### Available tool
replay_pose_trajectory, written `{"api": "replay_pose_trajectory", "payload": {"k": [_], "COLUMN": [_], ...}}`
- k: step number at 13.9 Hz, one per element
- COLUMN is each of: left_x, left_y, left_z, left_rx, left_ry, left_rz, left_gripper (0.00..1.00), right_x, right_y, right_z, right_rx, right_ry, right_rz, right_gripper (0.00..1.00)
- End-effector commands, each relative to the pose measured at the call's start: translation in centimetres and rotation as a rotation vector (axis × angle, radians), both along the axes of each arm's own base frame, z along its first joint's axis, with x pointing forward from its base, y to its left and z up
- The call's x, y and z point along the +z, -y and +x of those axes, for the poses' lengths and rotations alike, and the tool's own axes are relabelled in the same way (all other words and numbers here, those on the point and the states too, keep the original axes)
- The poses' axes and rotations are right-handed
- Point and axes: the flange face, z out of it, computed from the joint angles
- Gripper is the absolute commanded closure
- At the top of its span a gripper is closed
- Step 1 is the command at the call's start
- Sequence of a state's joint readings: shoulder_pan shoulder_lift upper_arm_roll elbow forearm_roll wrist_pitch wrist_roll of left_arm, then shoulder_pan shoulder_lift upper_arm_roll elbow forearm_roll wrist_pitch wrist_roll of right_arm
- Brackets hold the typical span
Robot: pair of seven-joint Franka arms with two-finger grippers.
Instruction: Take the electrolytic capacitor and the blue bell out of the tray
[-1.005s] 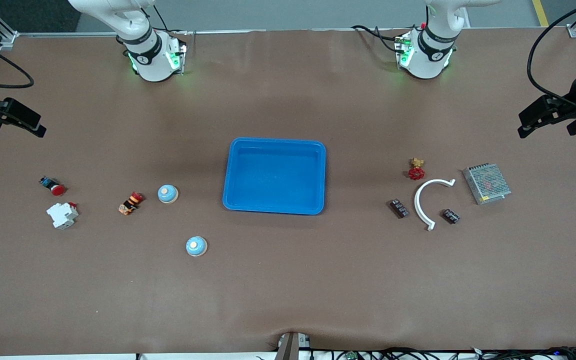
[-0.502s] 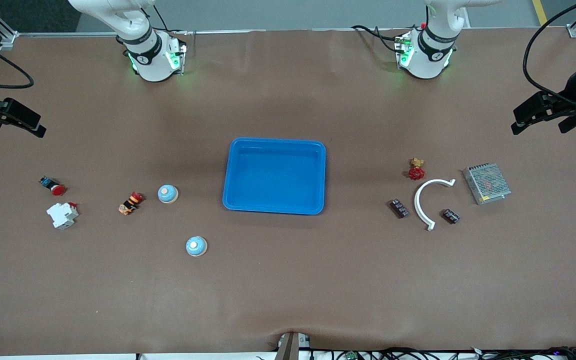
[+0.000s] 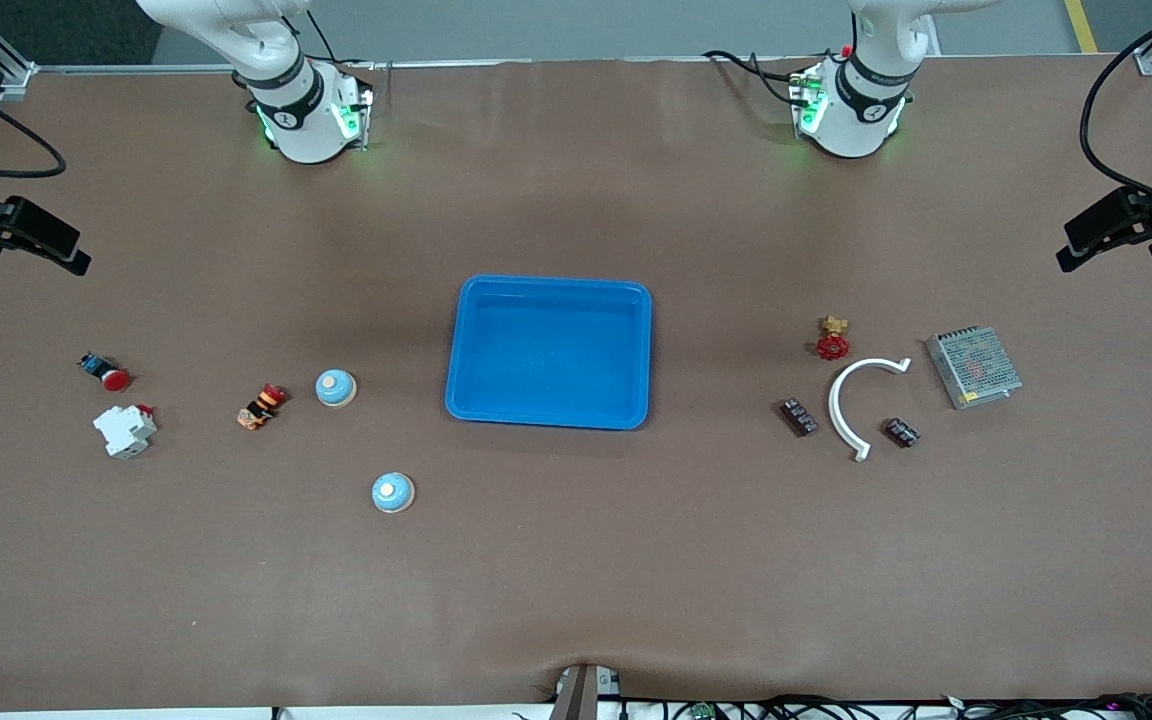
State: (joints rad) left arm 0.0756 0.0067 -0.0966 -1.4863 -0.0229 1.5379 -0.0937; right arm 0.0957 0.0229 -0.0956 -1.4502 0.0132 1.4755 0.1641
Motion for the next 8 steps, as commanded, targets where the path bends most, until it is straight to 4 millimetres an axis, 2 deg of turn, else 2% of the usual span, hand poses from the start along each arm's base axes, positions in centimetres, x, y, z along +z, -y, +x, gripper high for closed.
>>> {"api": "replay_pose_trajectory", "payload": {"k": [1, 4, 8], "left_x": [0.1, -0.6, -1.2], "left_y": [0.3, 1.4, 4.5], "left_z": [-0.1, -0.4, -1.1], "left_rx": [-0.042, -0.076, -0.138], "left_ry": [-0.009, -0.024, -0.045], "left_rz": [0.001, 0.000, 0.013], "left_gripper": [0.00, 0.00, 0.00], "right_x": [0.5, 0.5, 0.5], "right_y": [0.1, 0.1, 0.1], "right_z": [0.0, 0.0, 0.0], "right_rx": [0.001, 0.000, 0.001], "right_ry": [-0.001, -0.001, -0.001], "right_rz": [-0.002, -0.002, -0.003], "right_gripper": [0.00, 0.00, 0.00]}}
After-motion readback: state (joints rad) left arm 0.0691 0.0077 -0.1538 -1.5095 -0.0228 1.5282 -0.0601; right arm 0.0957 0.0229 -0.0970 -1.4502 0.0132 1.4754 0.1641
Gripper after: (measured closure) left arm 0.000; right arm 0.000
